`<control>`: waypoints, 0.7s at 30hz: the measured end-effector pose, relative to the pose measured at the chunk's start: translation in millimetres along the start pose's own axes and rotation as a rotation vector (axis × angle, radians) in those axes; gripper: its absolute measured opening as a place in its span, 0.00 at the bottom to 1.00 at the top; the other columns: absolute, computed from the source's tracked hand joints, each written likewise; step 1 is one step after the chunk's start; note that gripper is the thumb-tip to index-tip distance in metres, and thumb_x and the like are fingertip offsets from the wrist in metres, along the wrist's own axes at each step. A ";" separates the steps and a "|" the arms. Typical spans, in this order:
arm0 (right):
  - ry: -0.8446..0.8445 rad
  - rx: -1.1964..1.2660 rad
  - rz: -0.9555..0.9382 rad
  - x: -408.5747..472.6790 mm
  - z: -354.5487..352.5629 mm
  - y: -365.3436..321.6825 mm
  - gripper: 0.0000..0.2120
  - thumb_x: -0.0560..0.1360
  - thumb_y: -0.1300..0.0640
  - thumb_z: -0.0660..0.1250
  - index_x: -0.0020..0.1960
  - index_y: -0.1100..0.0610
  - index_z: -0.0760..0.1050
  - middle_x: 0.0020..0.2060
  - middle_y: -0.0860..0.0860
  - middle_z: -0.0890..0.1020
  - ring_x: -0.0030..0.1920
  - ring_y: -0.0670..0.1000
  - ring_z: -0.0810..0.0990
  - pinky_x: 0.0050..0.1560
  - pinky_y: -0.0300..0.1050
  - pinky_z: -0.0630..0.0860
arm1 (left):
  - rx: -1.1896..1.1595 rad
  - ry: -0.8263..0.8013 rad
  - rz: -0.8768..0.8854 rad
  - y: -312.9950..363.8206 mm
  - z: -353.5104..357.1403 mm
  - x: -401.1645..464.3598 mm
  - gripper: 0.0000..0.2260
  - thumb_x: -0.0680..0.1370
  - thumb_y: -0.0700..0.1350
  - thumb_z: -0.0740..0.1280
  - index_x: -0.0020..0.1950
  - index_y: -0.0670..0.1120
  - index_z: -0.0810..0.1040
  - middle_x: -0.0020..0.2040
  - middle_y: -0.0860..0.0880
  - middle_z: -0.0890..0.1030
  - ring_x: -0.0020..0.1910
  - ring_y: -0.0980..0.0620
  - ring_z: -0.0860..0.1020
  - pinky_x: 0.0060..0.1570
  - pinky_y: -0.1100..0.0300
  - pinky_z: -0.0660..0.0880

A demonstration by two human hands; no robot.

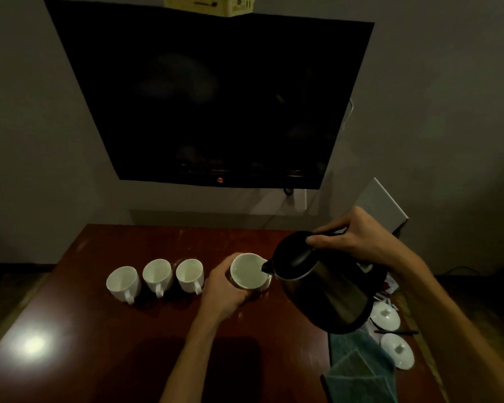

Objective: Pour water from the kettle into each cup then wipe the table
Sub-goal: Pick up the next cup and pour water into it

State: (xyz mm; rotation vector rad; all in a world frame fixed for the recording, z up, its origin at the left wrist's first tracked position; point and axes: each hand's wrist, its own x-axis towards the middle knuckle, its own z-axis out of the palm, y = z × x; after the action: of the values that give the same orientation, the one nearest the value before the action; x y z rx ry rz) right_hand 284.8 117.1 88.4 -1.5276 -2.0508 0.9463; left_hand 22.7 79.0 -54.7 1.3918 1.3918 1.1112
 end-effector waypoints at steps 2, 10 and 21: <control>-0.007 0.002 0.005 0.1 0.7 0.2 0.27 0.60 0.32 0.72 0.50 0.49 0.87 0.46 0.44 0.88 0.47 0.44 0.86 0.54 0.56 0.83 | 0.002 -0.005 -0.001 -0.2 0.1 -0.2 0.28 0.61 0.44 0.84 0.54 0.62 0.77 0.49 0.68 0.81 0.51 0.69 0.77 0.41 0.74 0.74; 0.005 0.007 -0.008 0.5 -0.4 2.7 0.27 0.62 0.33 0.73 0.51 0.50 0.88 0.45 0.44 0.88 0.46 0.43 0.86 0.52 0.53 0.83 | 0.018 -0.005 0.012 -1.8 0.7 -0.1 0.28 0.61 0.47 0.84 0.56 0.62 0.78 0.52 0.66 0.81 0.53 0.67 0.78 0.45 0.69 0.75; 0.022 0.019 -0.027 -0.7 0.7 -4.5 0.18 0.66 0.41 0.74 0.50 0.51 0.87 0.37 0.38 0.87 0.37 0.37 0.84 0.38 0.33 0.75 | 0.012 0.015 0.005 1.2 -2.3 0.9 0.29 0.62 0.37 0.82 0.51 0.64 0.75 0.46 0.66 0.81 0.49 0.72 0.76 0.41 0.74 0.74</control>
State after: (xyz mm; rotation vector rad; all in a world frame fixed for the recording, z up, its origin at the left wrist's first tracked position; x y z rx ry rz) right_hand 281.5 115.5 91.2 -1.4902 -2.0362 0.9328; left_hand 20.8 79.8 -52.9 1.3985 1.4083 1.1197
